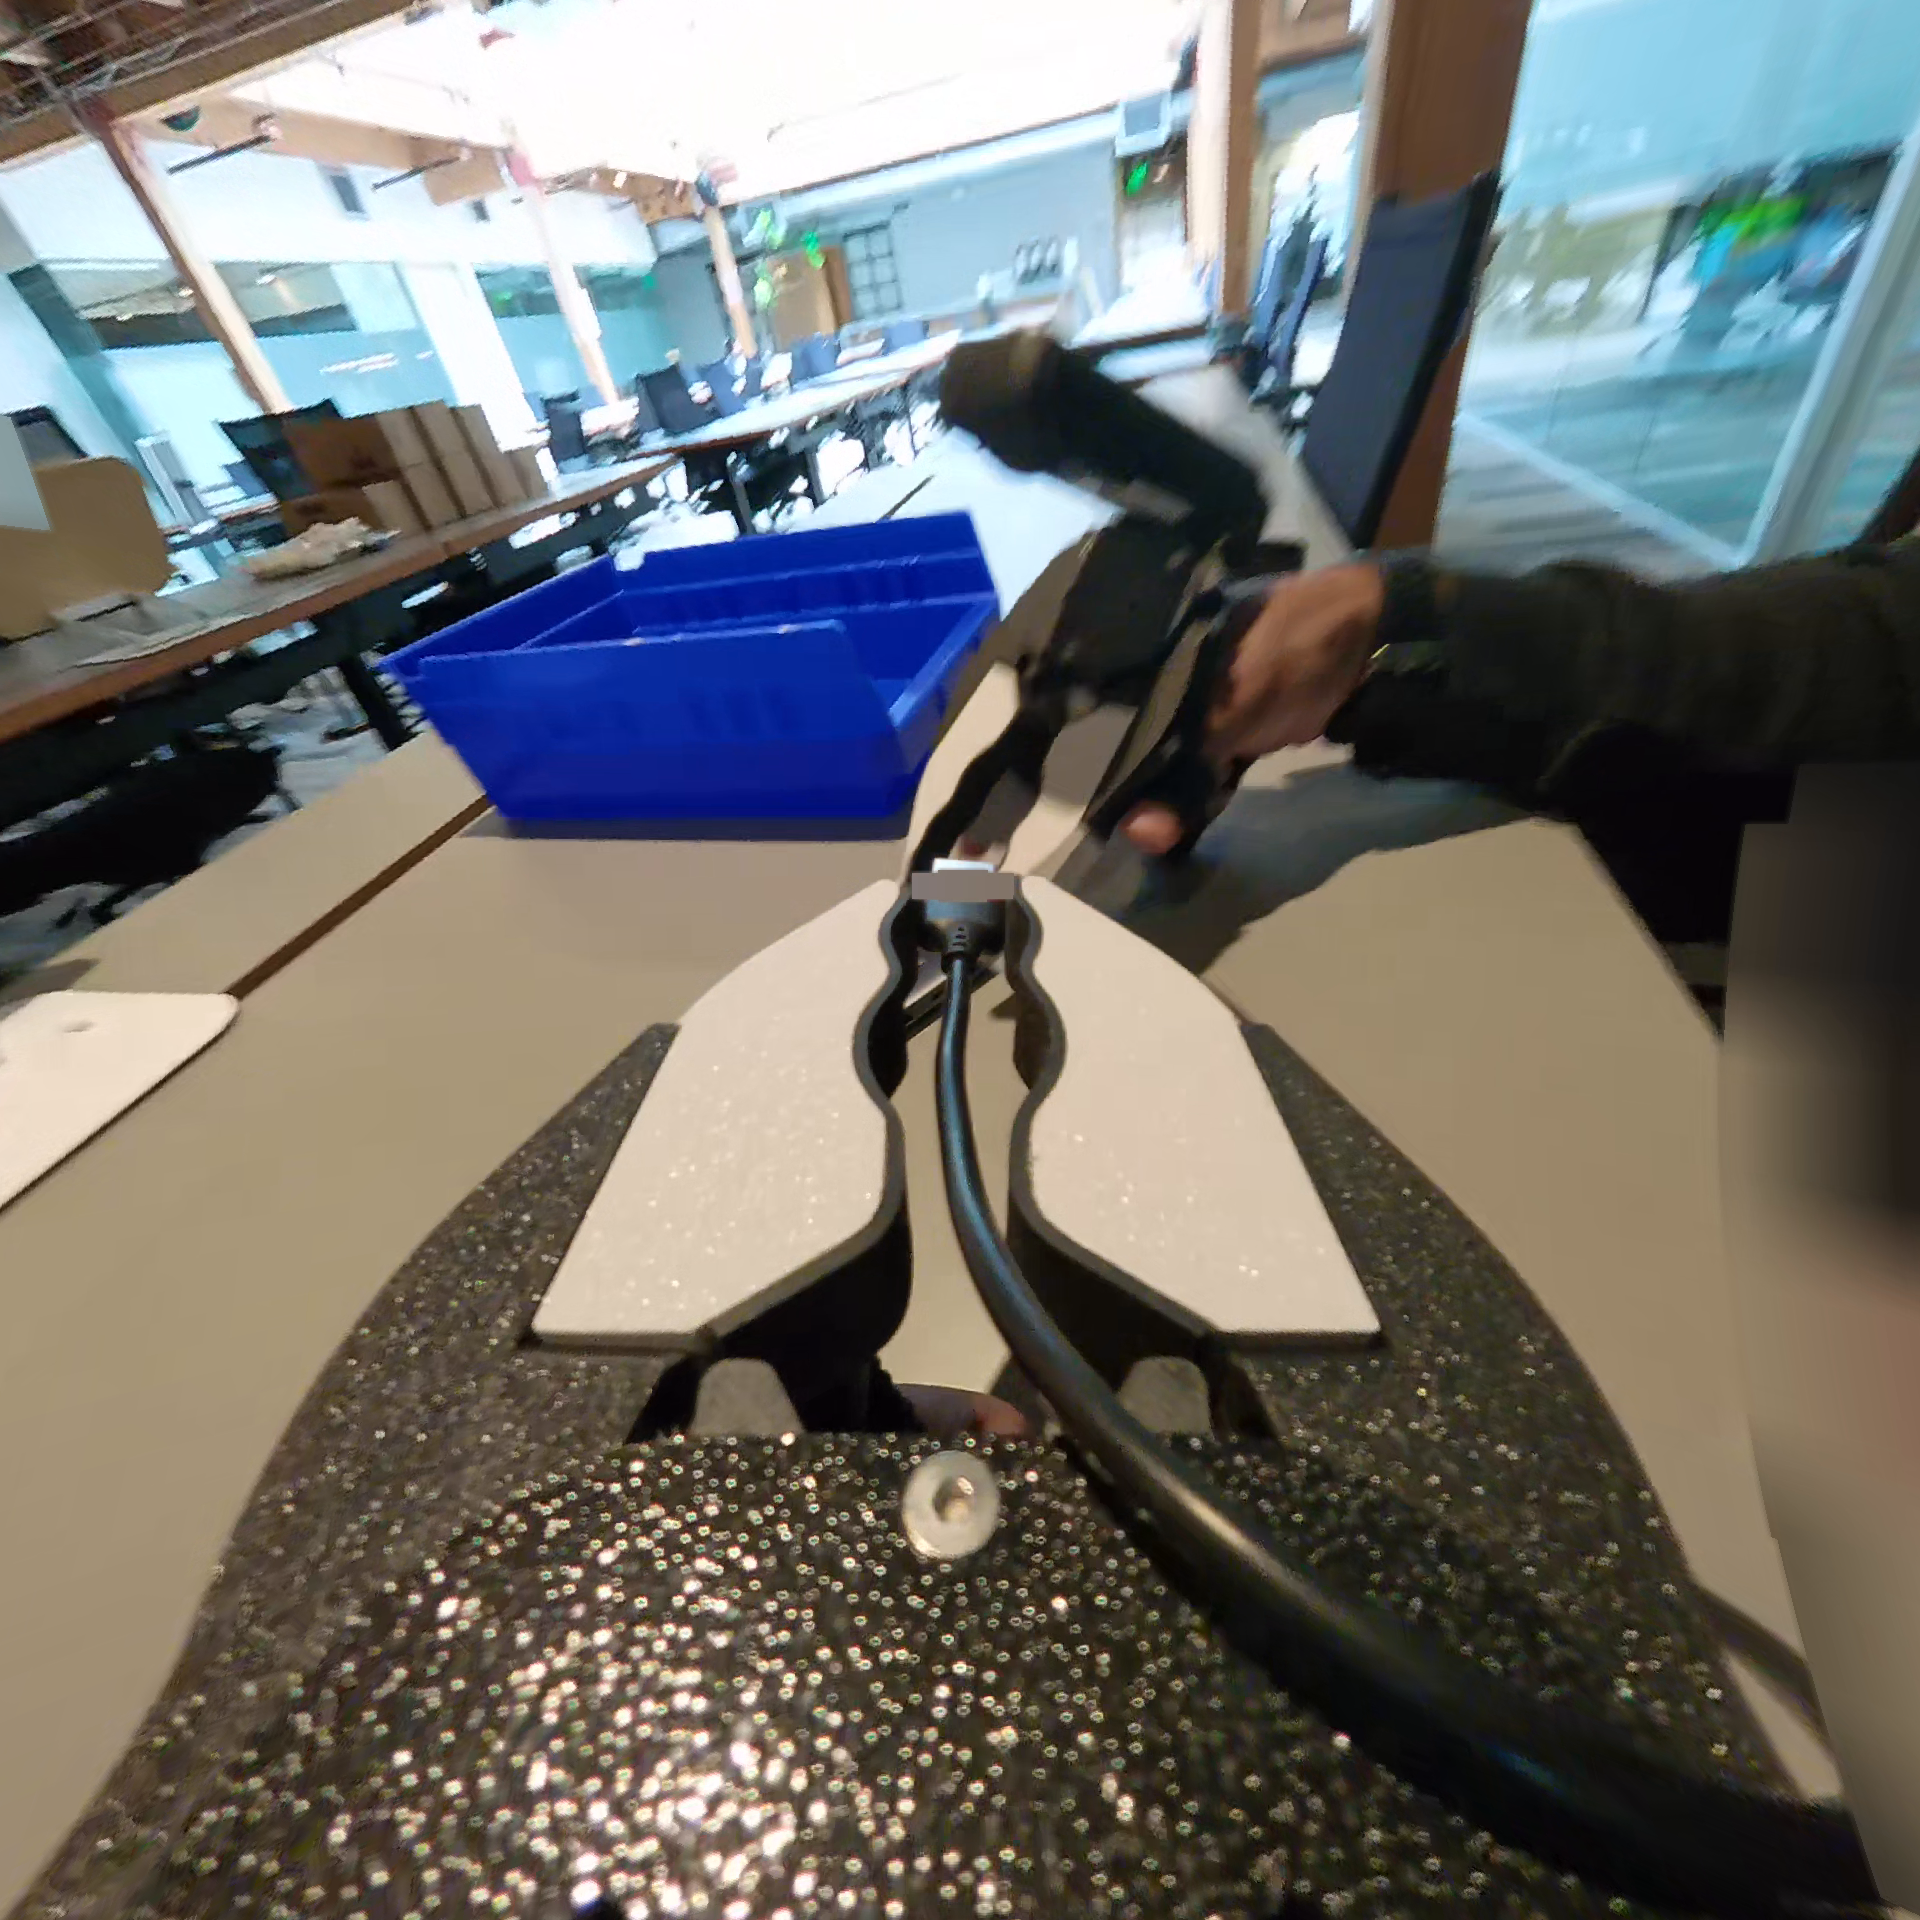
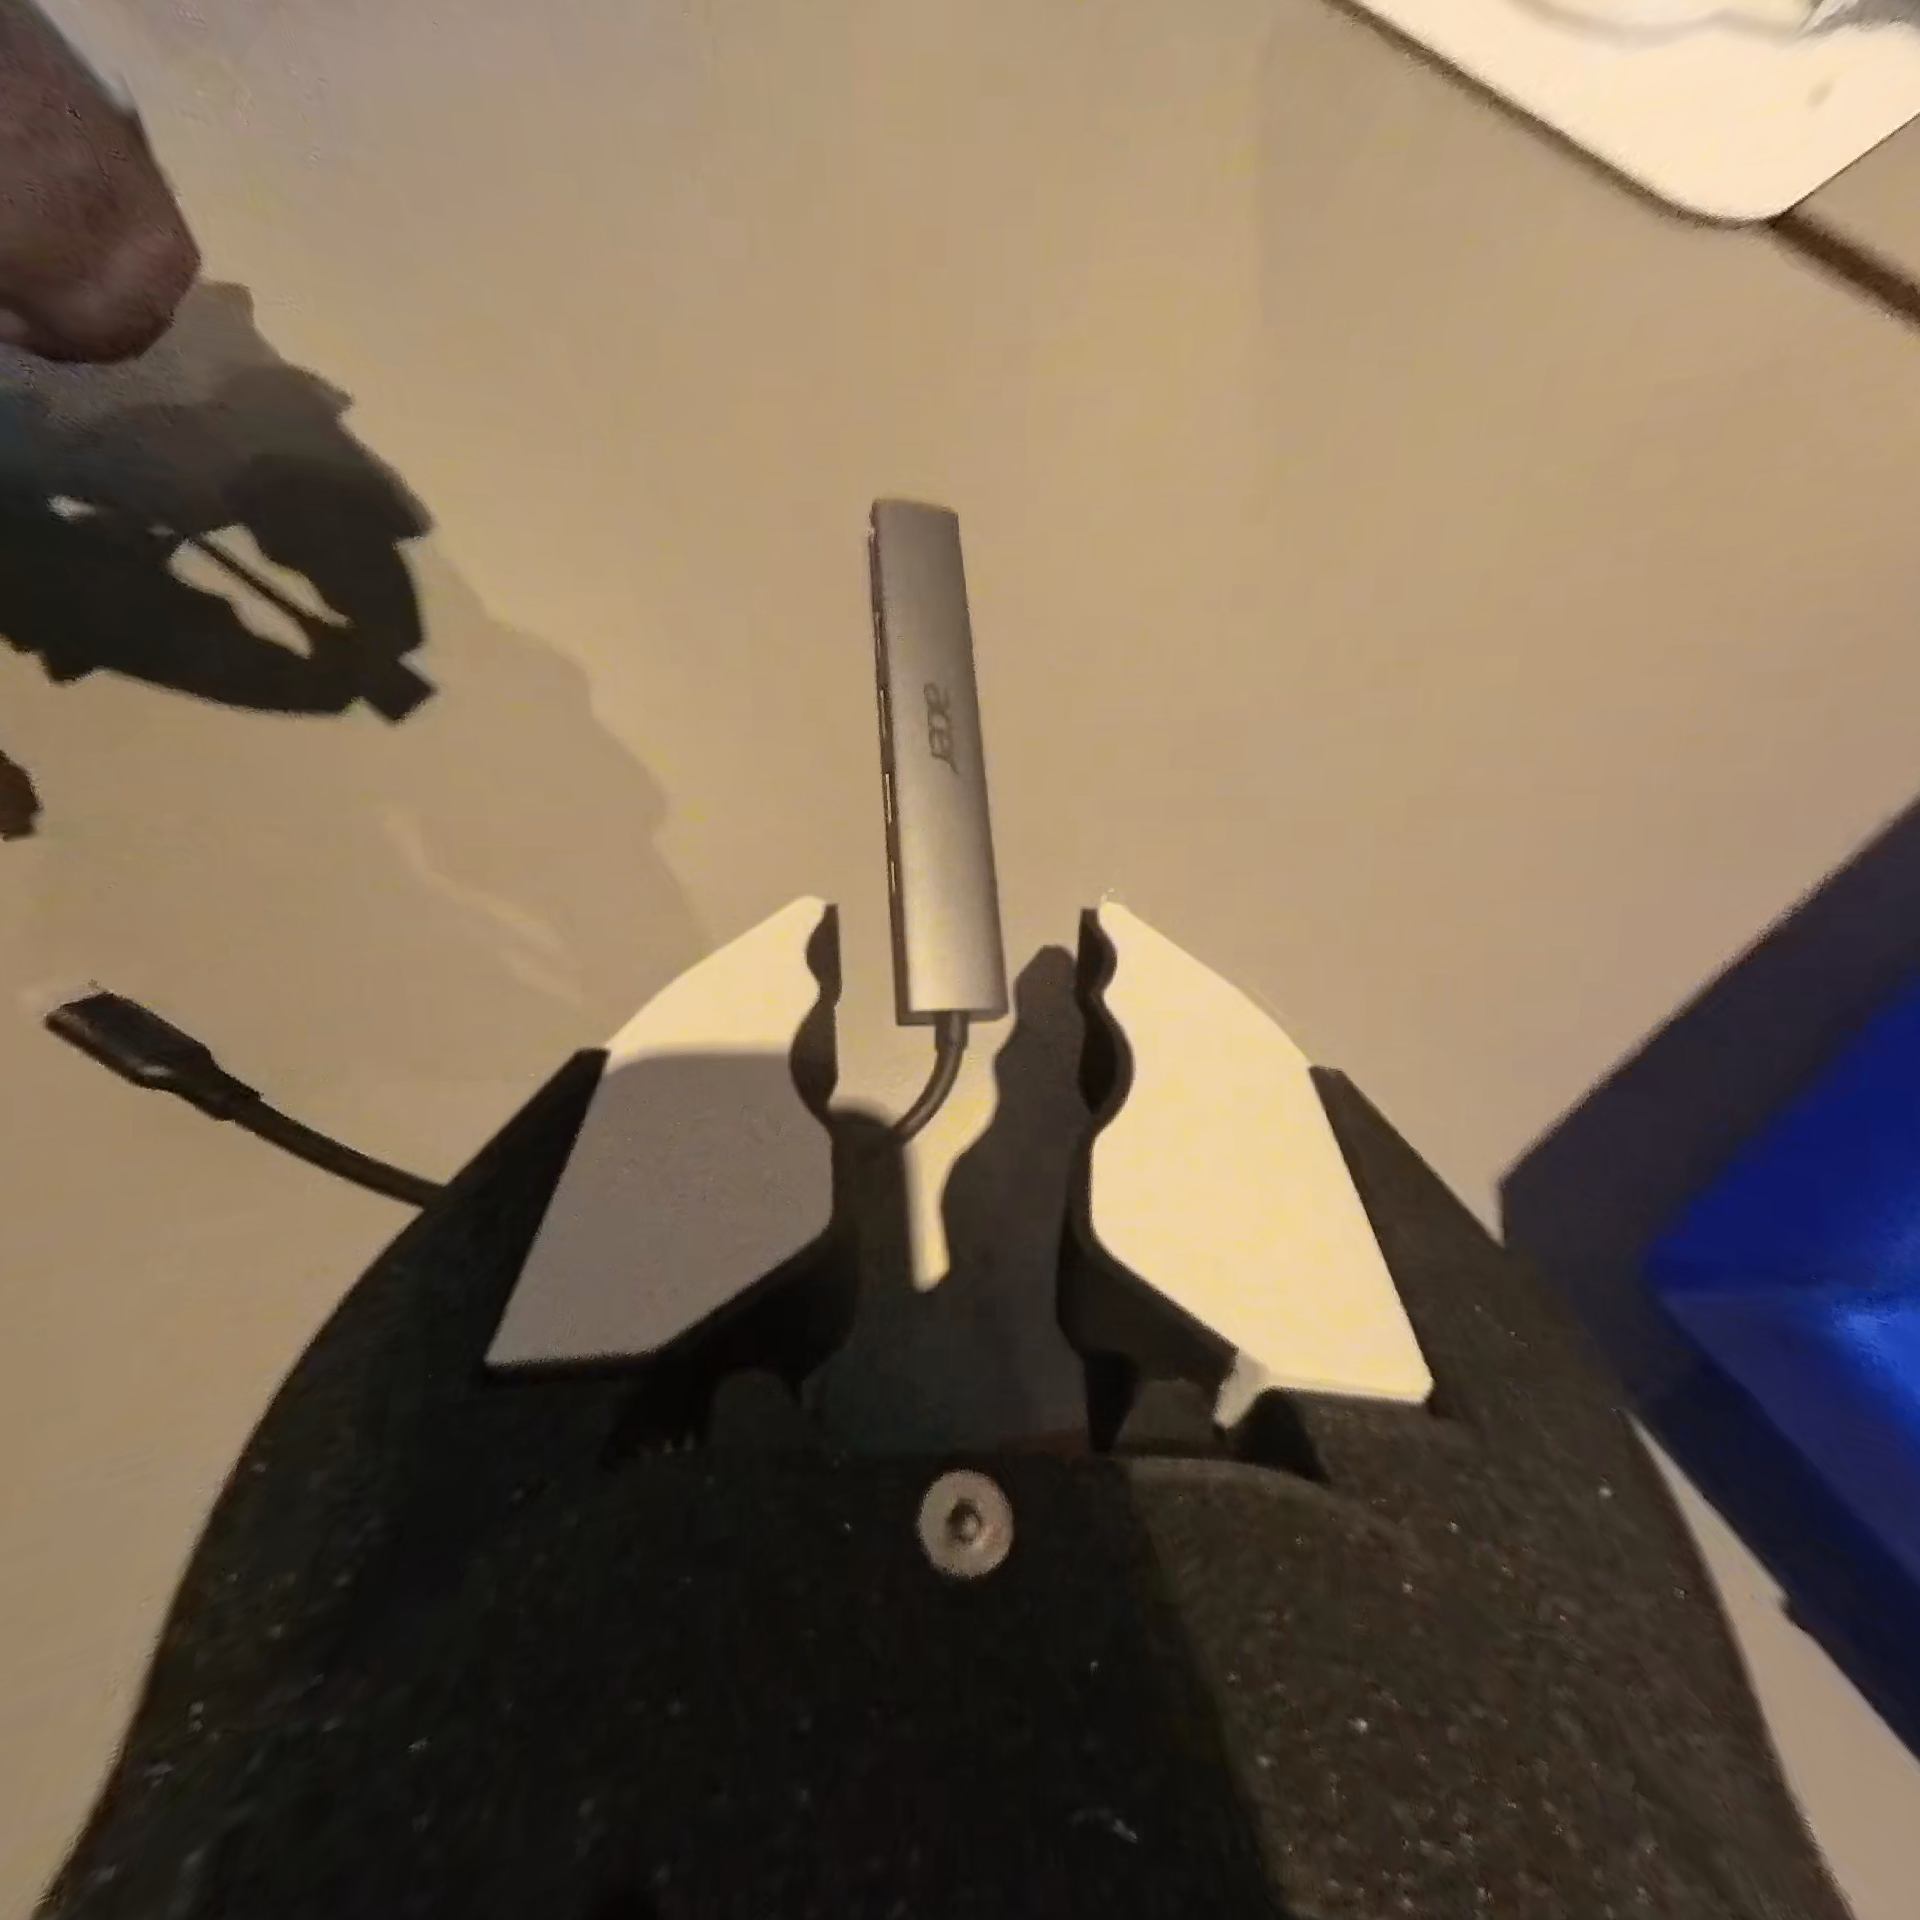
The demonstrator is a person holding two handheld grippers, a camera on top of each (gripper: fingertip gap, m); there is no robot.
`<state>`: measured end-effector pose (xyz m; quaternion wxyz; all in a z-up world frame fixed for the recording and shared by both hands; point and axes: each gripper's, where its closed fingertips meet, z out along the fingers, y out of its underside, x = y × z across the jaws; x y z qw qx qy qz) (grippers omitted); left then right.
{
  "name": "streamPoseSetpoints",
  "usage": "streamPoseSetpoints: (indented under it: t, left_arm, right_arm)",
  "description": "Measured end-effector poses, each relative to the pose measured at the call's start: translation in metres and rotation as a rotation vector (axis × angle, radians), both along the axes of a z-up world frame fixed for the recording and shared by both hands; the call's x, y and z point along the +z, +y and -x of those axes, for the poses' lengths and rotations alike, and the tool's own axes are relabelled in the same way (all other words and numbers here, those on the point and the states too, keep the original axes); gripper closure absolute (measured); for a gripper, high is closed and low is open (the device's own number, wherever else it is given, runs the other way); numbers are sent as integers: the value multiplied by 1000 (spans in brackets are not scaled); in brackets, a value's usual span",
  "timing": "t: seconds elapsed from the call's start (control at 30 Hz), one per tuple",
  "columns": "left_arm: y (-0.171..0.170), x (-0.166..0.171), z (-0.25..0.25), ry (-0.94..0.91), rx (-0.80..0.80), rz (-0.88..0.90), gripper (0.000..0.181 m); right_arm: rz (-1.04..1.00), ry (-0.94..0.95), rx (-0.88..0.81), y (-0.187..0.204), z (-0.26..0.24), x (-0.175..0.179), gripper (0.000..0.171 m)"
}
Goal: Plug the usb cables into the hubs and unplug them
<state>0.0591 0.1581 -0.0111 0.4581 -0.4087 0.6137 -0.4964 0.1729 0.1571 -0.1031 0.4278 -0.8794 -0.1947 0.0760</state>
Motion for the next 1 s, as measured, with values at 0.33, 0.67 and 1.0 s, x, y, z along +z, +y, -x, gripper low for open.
streamPoseSetpoints:
  t: [0.33,0.67,1.0]
  left_arm:
    - [-22,34,23,-175,-331,363,166]
    - [-36,50,40,-225,-511,488,166]
    - [-6,14,7,-43,-188,393,166]
  right_arm:
    - [104,-55,30,1,2,-20,131]
    - [92,-87,36,0,4,-21,150]
    - [88,-22,24,-2,4,-17,150]
